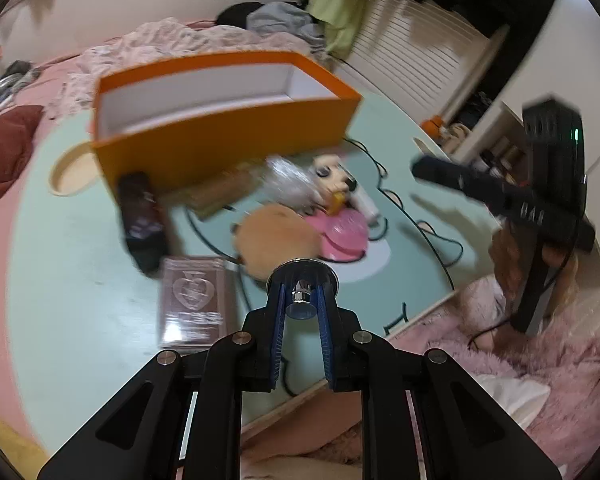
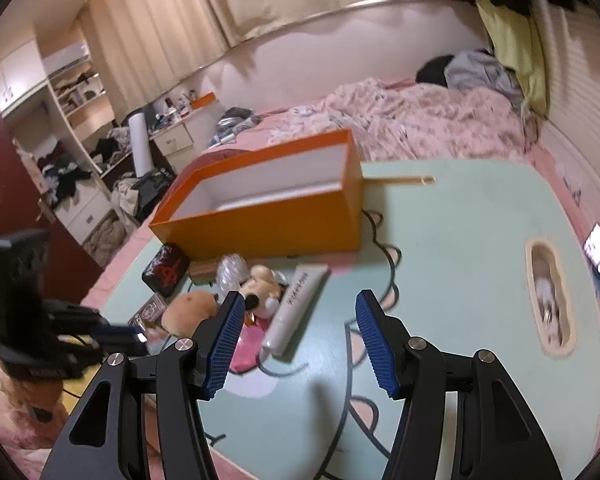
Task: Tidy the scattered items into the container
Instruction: 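Lift the metal item out and place it on the table with the left tool, then grasp the clear plastic heart item in the box with the right tool and lift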
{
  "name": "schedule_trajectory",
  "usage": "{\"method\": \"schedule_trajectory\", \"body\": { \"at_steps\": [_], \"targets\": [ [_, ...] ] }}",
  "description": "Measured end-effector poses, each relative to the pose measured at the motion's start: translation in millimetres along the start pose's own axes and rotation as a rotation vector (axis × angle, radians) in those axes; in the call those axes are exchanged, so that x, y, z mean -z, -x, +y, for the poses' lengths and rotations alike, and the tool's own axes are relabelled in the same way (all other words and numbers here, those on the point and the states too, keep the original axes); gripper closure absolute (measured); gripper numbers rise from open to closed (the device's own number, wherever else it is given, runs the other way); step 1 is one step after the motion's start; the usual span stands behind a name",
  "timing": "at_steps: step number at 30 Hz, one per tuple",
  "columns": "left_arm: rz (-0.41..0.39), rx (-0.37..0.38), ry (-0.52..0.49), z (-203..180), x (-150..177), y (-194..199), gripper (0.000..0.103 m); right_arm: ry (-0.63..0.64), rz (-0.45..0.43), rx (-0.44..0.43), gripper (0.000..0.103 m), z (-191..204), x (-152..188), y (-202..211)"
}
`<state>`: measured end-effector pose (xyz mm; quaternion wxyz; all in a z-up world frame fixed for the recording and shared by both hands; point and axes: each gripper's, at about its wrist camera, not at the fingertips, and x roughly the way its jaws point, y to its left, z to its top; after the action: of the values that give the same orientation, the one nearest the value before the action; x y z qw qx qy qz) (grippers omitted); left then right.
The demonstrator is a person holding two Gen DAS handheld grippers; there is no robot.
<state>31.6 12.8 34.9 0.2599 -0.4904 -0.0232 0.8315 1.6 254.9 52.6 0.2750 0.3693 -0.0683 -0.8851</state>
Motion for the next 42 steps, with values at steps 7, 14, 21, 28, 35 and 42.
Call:
{"method": "schedule_trajectory", "body": {
  "at_steps": [7,14,21,28,35,42],
  "targets": [
    [-0.055,0.015,-0.049,-4.8,4.4,2.9,0.056,0.018,0.071,-0.061,0.046,10.0,-37.6,-19.6],
    [-0.238,0.009,-0.036,9.7,-12.9,54.7,0.045,0.105,0.236,-0.072,0.046,36.1,-101.2,-48.5],
    [-0.339,-0.288,0.135,53.7,-68.5,70.3,0.036,0.129,0.552,-0.006,0.059,52.1,-154.8,-131.2],
    [-0.341,-0.316,0.215,93.7,-107.3,60.7,0.036,0.124,0.869,0.018,0.060,48.7,-143.3,-198.1],
    [-0.363,-0.360,0.191,109.6,-124.7,55.0,0.036,0.084,0.986,0.022,0.059,43.4,-138.9,-228.2],
    [-0.352,-0.367,0.189,117.9,-124.9,58.7,0.036,0.098,1.046,0.038,0.059,49.1,-121.6,-247.7]
  ]
}}
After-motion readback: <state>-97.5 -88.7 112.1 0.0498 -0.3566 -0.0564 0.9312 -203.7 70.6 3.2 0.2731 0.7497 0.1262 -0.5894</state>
